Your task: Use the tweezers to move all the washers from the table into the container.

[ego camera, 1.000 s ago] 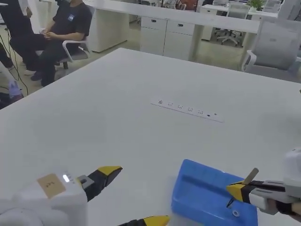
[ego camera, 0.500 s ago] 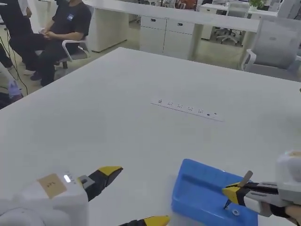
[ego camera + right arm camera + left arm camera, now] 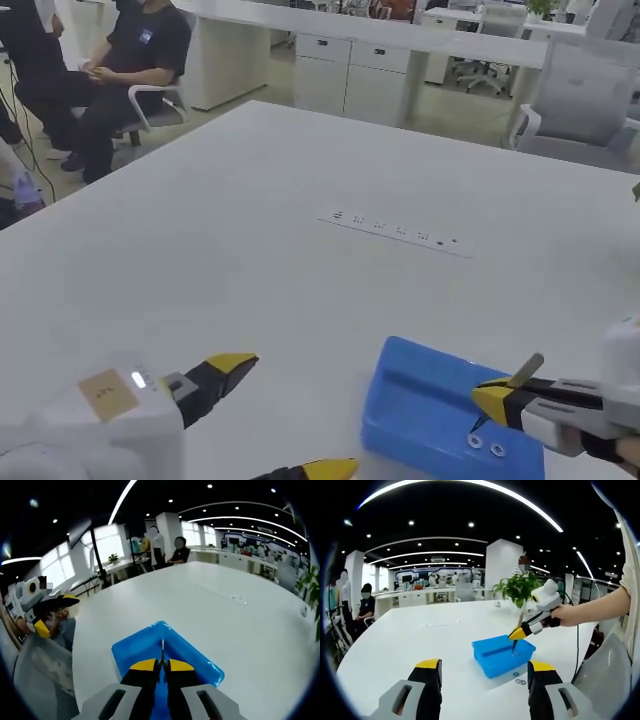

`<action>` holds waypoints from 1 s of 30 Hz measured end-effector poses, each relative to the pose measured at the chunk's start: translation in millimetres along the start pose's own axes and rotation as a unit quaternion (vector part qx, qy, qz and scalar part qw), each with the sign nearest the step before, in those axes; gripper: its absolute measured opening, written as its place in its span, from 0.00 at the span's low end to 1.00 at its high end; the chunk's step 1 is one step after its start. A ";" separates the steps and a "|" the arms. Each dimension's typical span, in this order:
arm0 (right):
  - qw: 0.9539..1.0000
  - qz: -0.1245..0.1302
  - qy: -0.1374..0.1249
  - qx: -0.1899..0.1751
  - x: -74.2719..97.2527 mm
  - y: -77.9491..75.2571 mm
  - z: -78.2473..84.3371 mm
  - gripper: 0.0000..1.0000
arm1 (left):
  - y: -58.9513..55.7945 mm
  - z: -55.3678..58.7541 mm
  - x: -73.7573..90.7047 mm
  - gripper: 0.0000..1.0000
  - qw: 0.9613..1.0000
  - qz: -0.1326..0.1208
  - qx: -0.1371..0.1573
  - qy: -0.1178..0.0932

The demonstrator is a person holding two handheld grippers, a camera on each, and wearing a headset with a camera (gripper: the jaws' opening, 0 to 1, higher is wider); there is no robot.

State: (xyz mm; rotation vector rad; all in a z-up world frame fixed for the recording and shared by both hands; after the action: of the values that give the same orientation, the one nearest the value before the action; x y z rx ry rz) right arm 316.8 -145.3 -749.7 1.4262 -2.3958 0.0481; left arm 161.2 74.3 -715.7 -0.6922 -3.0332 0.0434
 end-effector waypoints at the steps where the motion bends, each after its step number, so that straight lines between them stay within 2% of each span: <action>1: 1.000 -0.001 -0.007 0.002 1.1 2.6 -2.4 0.04 | -0.3 0.1 -0.1 0.70 1.000 0.001 0.000 0.000; 6: 0.999 -0.015 -0.037 0.009 6.3 19.1 -13.2 0.04 | -0.4 0.3 0.0 0.70 1.000 0.001 0.001 0.001; 9: 0.999 -0.029 -0.044 0.013 7.8 30.0 -16.0 0.04 | -0.7 0.1 0.0 0.70 1.000 0.001 0.000 0.000; 14: 0.997 -0.062 -0.050 0.015 6.8 45.2 -14.3 0.04 | -1.1 0.3 -0.3 0.69 1.000 0.002 -0.001 0.001; 17: 0.995 -0.088 -0.051 0.004 3.0 53.5 -6.9 0.04 | -1.2 0.1 -0.3 0.69 1.000 0.002 0.000 0.000; 19: 0.994 -0.102 -0.045 -0.011 -0.5 57.4 0.4 0.04 | -1.1 0.1 -0.2 0.69 1.000 0.002 0.000 0.001; 23: 0.993 -0.110 -0.028 -0.017 -5.9 59.6 11.6 0.04 | -0.9 0.4 0.1 0.69 1.000 0.001 0.000 0.001; 30: 0.994 -0.111 -0.002 -0.024 -9.4 61.5 23.4 0.04 | -0.1 -0.3 0.7 0.69 1.000 -0.001 0.001 -0.002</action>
State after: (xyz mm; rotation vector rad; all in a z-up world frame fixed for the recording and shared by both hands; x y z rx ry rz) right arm 261.5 -111.9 -765.5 1.6597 -2.2118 -0.0685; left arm 160.5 74.6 -715.4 -0.6883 -3.0371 0.0484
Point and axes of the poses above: the centre of the closed fingertips' face, and the gripper's own axes: x roughly backward along the fingers, y roughly to its left, z roughly out of its underside, the point moved 8 cm from there along x, roughly backward along the fingers, and after that the axes turned 15 degrees about -y, right-handed, at the moved point
